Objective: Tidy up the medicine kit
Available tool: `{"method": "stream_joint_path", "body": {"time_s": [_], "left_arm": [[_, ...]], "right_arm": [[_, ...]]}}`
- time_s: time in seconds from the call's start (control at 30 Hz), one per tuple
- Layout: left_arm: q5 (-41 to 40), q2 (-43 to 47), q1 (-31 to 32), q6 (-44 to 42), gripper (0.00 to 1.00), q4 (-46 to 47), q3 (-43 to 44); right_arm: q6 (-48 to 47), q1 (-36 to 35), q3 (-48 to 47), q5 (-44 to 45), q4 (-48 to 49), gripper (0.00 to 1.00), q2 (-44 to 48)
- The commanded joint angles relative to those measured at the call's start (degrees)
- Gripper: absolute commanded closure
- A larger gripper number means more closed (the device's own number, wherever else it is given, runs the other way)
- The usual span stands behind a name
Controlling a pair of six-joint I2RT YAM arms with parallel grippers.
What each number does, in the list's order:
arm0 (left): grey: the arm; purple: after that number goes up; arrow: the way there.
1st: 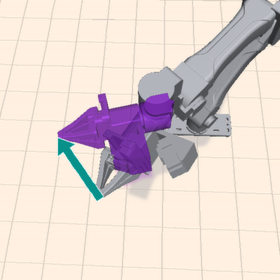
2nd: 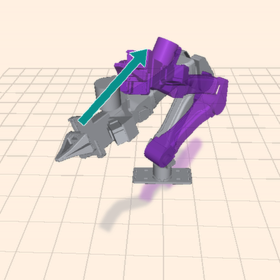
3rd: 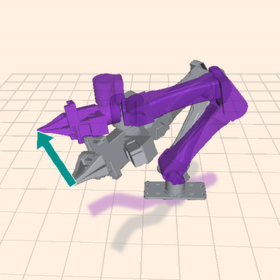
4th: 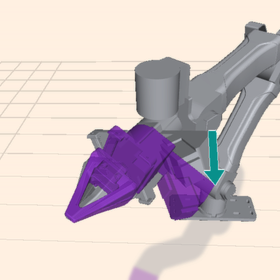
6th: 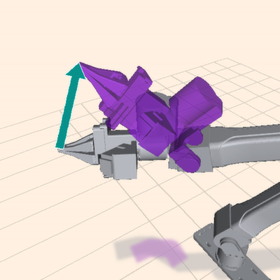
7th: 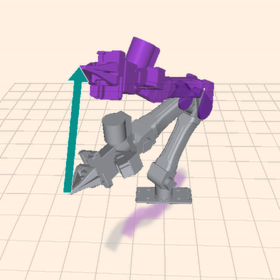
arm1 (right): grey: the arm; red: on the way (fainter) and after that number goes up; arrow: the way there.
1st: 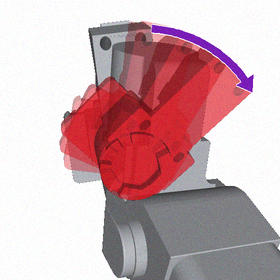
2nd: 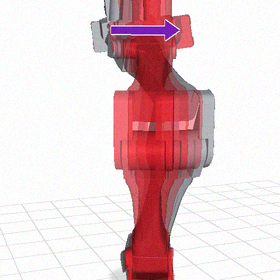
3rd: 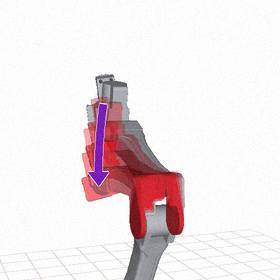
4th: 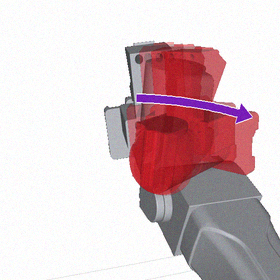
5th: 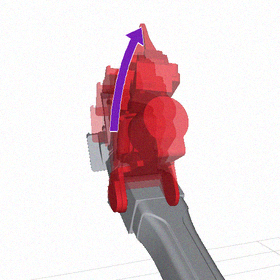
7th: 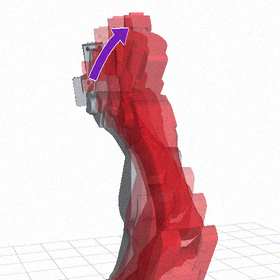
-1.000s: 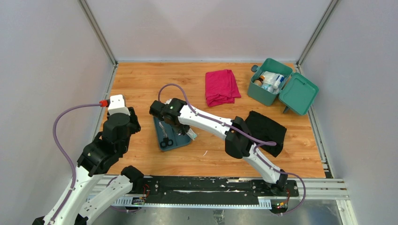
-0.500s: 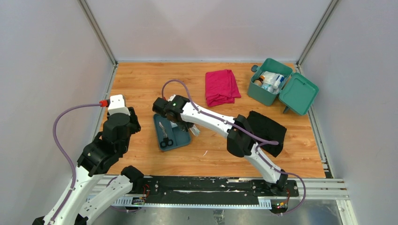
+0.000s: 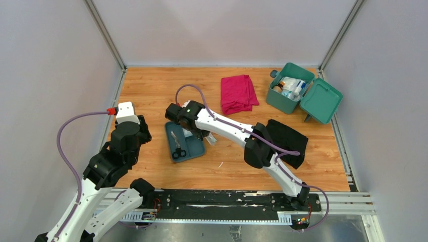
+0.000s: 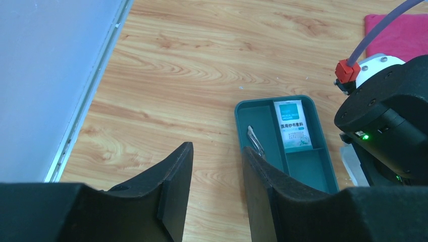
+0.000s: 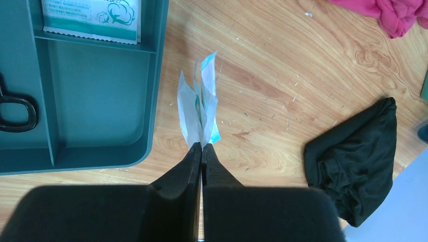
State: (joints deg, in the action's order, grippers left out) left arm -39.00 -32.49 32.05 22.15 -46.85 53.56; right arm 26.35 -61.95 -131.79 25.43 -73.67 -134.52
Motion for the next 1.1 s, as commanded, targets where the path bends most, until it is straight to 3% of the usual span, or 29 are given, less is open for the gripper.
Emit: {"method": "stream_joint_path", "body": {"time_s": [0.0,1.07], "left_arm": [[-0.72,-0.20,-0.15,0.79,0.54,0.00,-0.73],[-0.24,-0.27,-0.15,0.61,0.53,0.18,-0.83]], "right_arm": [[1.19,0.06,-1.74,-2.24,-0.69,1.00,-1.35],[1.45,-0.10,-1.22,-11.83,4.66,1.00,-1.62]]}}
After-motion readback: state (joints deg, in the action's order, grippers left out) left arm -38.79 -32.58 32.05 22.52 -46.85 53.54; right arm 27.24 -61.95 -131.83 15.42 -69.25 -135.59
